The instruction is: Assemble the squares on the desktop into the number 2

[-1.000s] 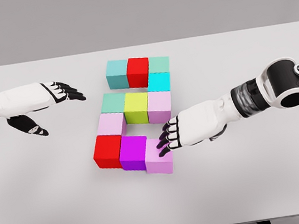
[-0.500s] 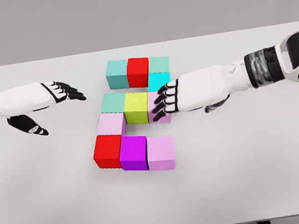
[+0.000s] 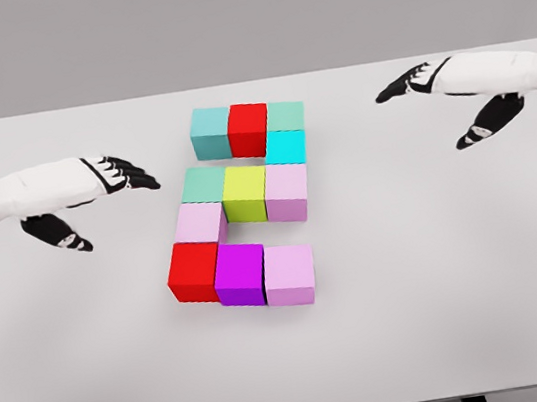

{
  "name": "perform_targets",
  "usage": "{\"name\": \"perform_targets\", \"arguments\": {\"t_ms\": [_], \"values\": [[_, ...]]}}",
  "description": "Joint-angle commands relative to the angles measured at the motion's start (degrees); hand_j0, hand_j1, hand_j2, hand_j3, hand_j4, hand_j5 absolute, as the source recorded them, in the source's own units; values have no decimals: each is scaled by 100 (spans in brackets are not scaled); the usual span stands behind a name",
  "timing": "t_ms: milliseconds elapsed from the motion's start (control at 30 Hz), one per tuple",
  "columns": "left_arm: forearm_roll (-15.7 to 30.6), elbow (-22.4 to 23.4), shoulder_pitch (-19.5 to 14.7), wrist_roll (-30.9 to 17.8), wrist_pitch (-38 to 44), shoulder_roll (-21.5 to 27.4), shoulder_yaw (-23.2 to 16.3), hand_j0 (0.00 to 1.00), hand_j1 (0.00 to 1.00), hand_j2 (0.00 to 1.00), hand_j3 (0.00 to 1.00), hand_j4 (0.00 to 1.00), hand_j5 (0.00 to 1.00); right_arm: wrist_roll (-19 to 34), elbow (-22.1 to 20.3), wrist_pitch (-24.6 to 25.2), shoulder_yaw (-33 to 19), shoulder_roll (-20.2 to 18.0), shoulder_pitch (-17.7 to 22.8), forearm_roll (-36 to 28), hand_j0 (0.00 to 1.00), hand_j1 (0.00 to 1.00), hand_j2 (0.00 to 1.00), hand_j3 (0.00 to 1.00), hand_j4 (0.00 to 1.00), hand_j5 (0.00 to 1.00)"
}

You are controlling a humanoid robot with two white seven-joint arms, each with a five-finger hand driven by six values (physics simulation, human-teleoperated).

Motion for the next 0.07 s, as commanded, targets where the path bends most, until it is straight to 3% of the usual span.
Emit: {"name": "perform_targets", "arguments": {"t_ms": [0, 33], "values": [[37, 104, 0, 5, 13, 8, -134, 100, 100, 100, 100, 100, 100, -2, 22, 16, -13, -15, 0, -57, 100, 100, 100, 100, 100, 100], [37, 200, 0, 5, 13, -1, -134, 100, 100, 100, 100, 100, 100, -2, 22, 16, -13, -15, 0, -57, 100, 100, 100, 100, 100, 100]]}}
